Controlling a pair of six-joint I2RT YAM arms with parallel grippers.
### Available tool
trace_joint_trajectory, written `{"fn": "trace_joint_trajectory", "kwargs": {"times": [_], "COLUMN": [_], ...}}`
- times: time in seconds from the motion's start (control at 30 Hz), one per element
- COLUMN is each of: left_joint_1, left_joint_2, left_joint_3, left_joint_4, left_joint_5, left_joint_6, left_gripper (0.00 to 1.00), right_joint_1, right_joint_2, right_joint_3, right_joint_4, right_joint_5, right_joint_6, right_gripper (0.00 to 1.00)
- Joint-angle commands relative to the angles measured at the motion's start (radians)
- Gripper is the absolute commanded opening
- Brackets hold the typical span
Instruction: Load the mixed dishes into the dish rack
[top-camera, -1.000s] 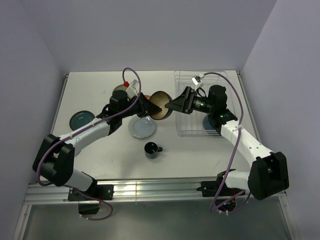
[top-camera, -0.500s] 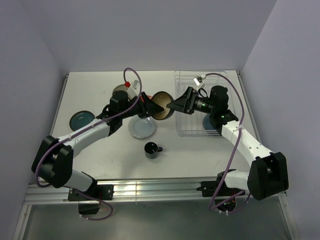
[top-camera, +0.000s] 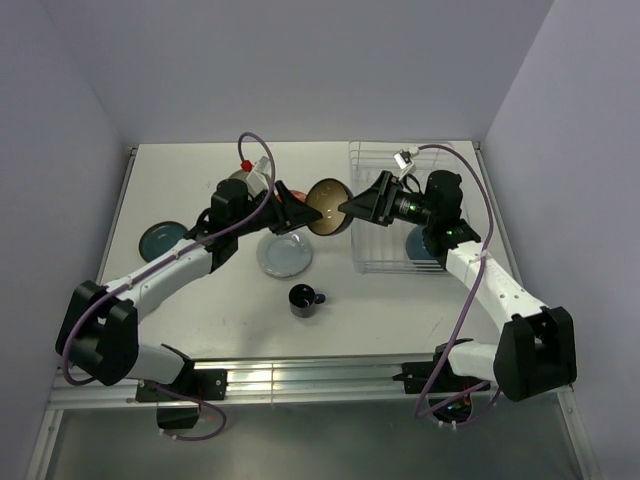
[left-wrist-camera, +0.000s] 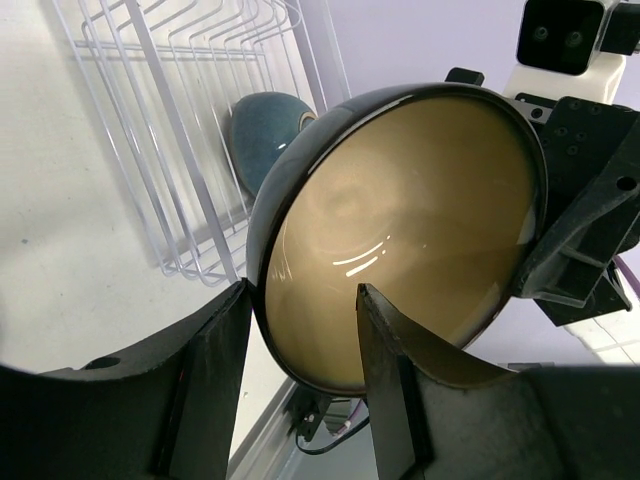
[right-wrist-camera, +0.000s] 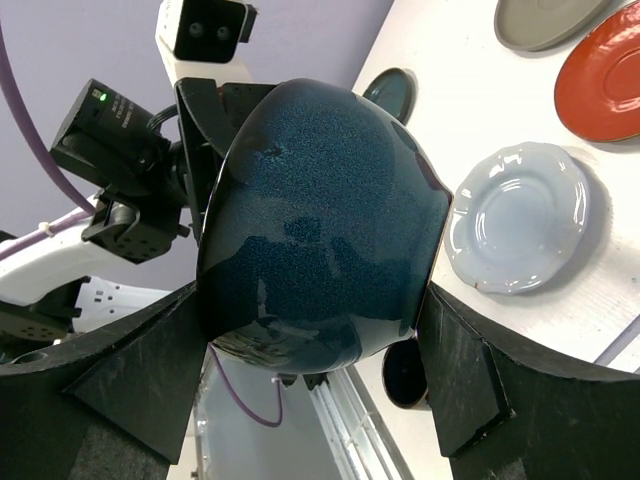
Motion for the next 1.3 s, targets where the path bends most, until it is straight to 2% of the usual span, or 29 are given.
{"fn": "trace_joint_trajectory", "kwargs": {"times": [0.0, 0.17, 0.67, 0.97, 1.13, 1.27], "left_joint_1": [0.009, 0.017, 0.055, 0.100, 0.106, 0.106], "left_joint_2": [-0.055, -0.061, -0.133, -0.181, -0.244, -0.325], "left_joint_3": [0.047, 0.067, 0.104, 0.067, 0.042, -0.033], "left_joint_4": [0.008, -0.018, -0.099, -0.133, -0.243, -0.325], "left_joint_5": [-0.012, -0.018, -0.044, -0.047, -0.108, -0.174], "left_joint_6": [0.042, 0.059, 0.110, 0.134, 0.220, 0.293], "left_gripper": [0.52, 0.52, 0.52, 0.53, 0.53, 0.53], "right_joint_1": [-0.015, -0.021, -0.055, -0.113, -0.187, -0.256], "right_joint_2": [-0.054, -0.057, -0.070, -0.077, -0.087, -0.097], "right_joint_3": [0.011, 0.014, 0.023, 0.032, 0.074, 0.152], "right_joint_4": [0.098, 0.097, 0.084, 0.071, -0.064, -0.359], "right_joint_5": [-0.006, -0.009, -0.025, -0.051, -0.084, -0.051], "right_joint_6": [-0.008, -0.008, -0.011, -0.020, -0.130, -0.352], "right_gripper": [0.11, 0.03, 0.01, 0.00, 0.00, 0.00]}}
